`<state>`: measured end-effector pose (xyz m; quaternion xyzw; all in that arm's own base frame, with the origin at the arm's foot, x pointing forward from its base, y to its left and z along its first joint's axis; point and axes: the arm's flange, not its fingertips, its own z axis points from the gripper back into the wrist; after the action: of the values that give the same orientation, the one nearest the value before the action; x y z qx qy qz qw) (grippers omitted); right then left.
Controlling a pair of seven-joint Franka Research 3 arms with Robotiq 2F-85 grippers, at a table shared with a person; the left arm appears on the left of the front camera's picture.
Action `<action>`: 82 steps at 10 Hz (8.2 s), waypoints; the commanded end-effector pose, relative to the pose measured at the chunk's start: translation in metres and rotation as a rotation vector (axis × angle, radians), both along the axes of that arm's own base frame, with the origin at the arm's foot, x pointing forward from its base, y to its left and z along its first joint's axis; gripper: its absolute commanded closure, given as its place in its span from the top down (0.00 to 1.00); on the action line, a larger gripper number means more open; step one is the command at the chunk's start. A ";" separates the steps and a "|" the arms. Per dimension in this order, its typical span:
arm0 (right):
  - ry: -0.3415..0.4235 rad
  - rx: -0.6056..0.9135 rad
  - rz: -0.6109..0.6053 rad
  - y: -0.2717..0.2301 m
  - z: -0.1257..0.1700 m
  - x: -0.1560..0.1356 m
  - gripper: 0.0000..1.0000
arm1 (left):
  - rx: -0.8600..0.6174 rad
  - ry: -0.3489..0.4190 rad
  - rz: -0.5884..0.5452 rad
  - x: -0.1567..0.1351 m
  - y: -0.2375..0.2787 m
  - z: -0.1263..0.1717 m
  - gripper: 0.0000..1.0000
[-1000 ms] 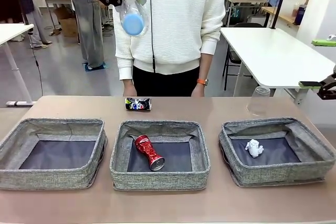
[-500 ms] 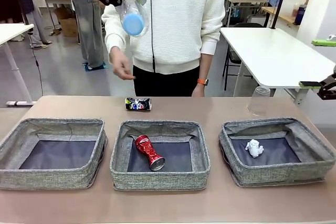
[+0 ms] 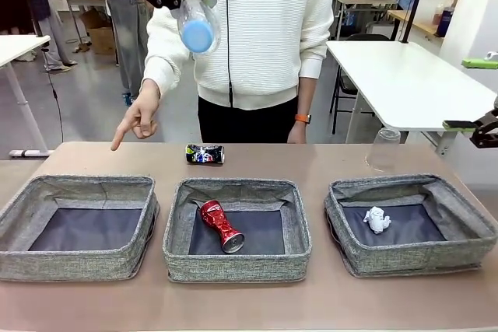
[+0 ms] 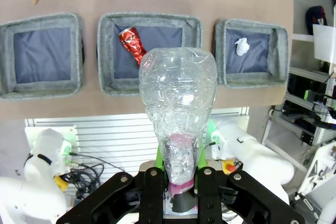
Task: Sort the waste into the appropriate baskets.
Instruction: Place the picked waste into the Fabric basket indicated by the person, then pick up the waste item pointed out by the person.
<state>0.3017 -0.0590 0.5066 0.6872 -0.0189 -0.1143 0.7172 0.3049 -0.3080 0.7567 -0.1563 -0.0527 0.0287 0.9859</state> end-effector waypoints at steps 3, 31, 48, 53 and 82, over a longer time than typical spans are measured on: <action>0.013 0.025 -0.003 0.001 0.006 0.000 1.00 | 0.084 -0.047 -0.132 0.002 0.002 -0.012 0.22; 0.013 0.025 -0.003 0.001 0.006 0.000 1.00 | -0.139 0.209 0.186 0.085 0.307 -0.278 1.00; 0.013 0.025 -0.003 0.001 0.006 0.000 1.00 | -1.123 0.269 0.117 0.049 0.416 -0.221 1.00; 0.013 0.025 -0.003 0.001 0.006 0.000 1.00 | -1.123 0.269 0.117 0.049 0.416 -0.221 1.00; -1.041 -0.477 -0.037 -0.073 -0.024 0.102 1.00 | -1.123 0.269 0.117 0.049 0.416 -0.221 1.00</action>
<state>0.4181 -0.1887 0.4418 0.4625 -0.4354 0.1763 0.7520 0.3552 0.1076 0.5326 -0.6429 0.0891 0.1337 0.7489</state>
